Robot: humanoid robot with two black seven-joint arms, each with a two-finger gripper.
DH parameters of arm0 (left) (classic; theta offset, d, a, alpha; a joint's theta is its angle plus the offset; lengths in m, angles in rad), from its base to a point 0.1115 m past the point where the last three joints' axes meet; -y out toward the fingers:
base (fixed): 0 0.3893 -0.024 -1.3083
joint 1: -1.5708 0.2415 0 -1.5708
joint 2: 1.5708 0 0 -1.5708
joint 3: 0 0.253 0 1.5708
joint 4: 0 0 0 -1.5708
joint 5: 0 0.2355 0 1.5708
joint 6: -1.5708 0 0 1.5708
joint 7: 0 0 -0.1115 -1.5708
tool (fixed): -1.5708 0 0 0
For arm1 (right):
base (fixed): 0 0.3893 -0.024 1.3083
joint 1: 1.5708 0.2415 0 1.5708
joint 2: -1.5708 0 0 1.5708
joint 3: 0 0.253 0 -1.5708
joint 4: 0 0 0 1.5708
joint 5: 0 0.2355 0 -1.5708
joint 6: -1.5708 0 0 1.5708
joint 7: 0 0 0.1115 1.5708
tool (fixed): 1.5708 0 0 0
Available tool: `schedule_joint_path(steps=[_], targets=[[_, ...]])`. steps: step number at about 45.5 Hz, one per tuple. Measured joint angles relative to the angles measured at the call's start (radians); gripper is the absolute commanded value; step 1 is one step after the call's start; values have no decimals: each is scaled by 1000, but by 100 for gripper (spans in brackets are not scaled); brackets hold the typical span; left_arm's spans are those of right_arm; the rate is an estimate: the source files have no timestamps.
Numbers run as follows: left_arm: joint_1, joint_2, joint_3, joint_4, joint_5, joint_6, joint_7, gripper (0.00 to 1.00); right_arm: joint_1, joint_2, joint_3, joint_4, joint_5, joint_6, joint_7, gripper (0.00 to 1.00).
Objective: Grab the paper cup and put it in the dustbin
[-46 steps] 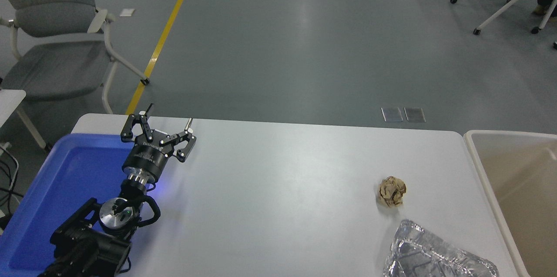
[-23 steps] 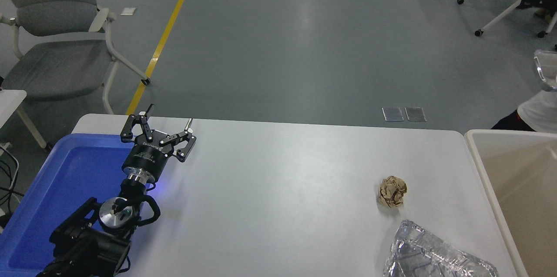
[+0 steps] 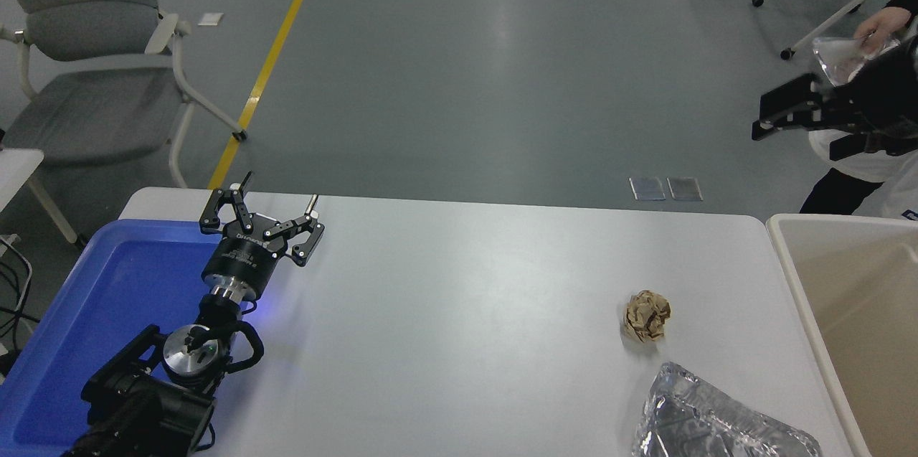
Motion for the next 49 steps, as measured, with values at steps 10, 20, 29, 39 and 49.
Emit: schedule_joint_path(steps=[10,20,29,39,49], targets=[[0,0,0,0,0,0,0,99,40,116,-17,82,-24,13,-1,100],[0,0,0,0,0,0,0,99,27,237,-17,105,-18,16,-1,100],[0,0,0,0,0,0,0,99,0,286,-10,111,24,16,-1,100],[0,0,0,0,0,0,0,99,-23,302,-3,107,84,18,-2,100],[0,0,0,0,0,0,0,99,-52,303,-7,90,147,17,-2,100]])
